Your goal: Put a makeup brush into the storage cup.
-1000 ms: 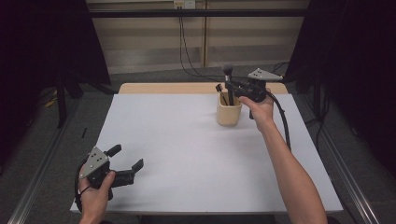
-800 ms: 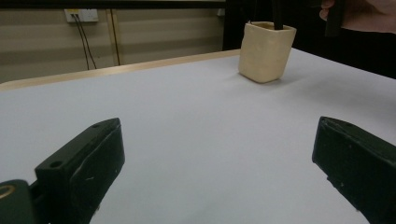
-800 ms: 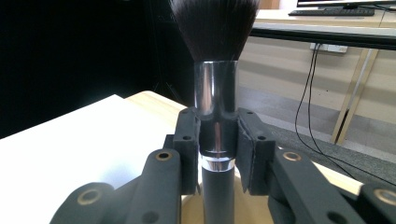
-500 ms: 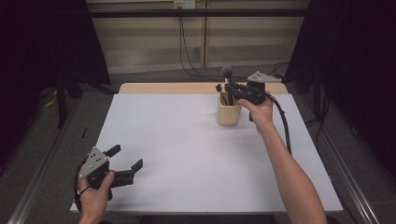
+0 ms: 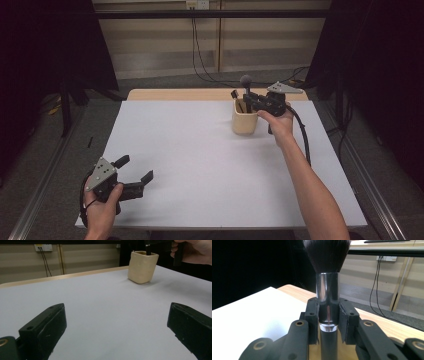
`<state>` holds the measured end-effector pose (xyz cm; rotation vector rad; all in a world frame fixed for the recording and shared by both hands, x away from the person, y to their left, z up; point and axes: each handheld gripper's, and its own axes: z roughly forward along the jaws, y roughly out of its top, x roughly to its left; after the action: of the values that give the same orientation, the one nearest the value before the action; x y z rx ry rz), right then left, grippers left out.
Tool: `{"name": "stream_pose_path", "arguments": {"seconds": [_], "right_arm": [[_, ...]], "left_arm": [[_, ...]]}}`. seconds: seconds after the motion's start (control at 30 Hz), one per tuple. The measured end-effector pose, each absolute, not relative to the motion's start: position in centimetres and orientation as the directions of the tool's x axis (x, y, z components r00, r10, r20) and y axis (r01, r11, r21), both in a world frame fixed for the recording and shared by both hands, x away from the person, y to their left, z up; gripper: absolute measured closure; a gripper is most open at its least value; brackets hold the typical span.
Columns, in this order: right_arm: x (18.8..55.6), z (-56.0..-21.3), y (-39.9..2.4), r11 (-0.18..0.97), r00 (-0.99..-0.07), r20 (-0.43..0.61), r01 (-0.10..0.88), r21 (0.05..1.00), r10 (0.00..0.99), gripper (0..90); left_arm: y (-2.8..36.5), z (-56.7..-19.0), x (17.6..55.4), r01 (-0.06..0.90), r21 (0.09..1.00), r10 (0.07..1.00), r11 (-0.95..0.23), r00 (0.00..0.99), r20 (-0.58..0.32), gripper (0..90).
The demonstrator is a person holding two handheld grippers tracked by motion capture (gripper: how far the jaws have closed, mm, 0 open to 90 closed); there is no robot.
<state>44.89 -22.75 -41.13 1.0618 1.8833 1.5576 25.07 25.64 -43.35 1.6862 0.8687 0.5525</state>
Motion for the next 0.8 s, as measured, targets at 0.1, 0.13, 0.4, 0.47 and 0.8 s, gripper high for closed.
{"name": "stream_pose_path", "arguments": {"seconds": [0.1,0.13,0.4,0.47,0.8], "right_arm": [[44.9,-41.3,-22.7,0.054,-0.590,0.117,0.265,0.963,0.799,72.4],[44.9,-41.4,-22.7,0.054,-0.590,0.118,0.265,0.963,0.799,72.4],[44.9,-41.8,-22.5,0.056,-0.588,0.128,0.284,0.957,0.799,72.3],[44.9,-41.8,-22.5,0.058,-0.588,0.128,0.288,0.956,0.799,72.4],[44.6,-42.3,-23.2,0.070,-0.577,0.119,0.296,0.953,0.808,71.9]], "left_arm": [[25.7,-43.3,25.1,0.266,0.956,0.780,-0.125,0.622,-0.071,2.4],[25.7,-43.3,25.1,0.265,0.956,0.781,-0.122,0.621,-0.072,2.4],[25.6,-43.4,25.0,0.267,0.955,0.778,-0.127,0.624,-0.071,2.4],[25.6,-43.4,25.0,0.266,0.955,0.777,-0.128,0.625,-0.070,2.4],[25.6,-43.4,25.1,0.267,0.955,0.777,-0.129,0.625,-0.069,2.4]]}}
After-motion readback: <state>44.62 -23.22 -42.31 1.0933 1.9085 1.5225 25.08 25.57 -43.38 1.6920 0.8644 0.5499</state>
